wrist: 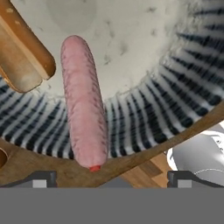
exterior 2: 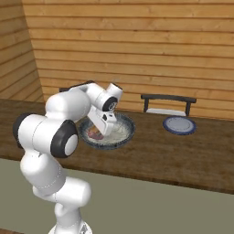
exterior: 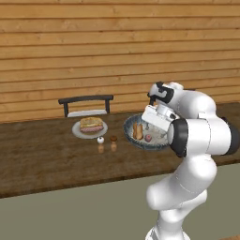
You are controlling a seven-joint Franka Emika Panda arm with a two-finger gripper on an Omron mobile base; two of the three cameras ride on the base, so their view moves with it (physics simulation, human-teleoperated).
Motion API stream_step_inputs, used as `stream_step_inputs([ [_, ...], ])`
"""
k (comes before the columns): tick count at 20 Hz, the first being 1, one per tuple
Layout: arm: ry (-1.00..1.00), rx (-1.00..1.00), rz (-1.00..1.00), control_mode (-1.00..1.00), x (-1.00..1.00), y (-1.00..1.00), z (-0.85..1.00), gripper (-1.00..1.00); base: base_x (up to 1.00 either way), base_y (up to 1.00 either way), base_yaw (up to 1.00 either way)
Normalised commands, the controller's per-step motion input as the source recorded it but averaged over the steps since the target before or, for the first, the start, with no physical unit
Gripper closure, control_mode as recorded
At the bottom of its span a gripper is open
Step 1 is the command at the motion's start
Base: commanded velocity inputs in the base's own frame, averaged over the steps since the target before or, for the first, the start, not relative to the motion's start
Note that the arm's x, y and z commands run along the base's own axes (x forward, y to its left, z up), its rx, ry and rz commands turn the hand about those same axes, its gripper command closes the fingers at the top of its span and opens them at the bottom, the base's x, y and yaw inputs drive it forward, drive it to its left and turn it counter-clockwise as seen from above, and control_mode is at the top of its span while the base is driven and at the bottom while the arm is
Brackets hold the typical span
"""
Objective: Place one bun and one sausage from the bowl on each plate.
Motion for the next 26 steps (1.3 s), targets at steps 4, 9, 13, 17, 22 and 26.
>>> stream_step_inputs([
  [4,0.0,0.0,0.0,-1.0,0.0,0.0,-0.12,-1.0,0.0,0.0,0.0],
  [9,0.0,0.0,0.0,-1.0,0.0,0.0,-0.11,-1.0,0.0,0.0,0.0],
  [13,0.0,0.0,0.0,-1.0,0.08,0.0,-0.08,-1.0,0.0,0.0,0.0],
  [17,0.0,0.0,0.0,-1.0,0.2,0.0,-0.02,-1.0,0.0,0.0,0.0],
  [22,0.0,0.0,0.0,-1.0,0.14,0.0,-0.09,-1.0,0.0,0.0,0.0],
  [26,0.0,0.0,0.0,-1.0,0.0,0.0,-0.15,-1.0,0.0,0.0,0.0],
])
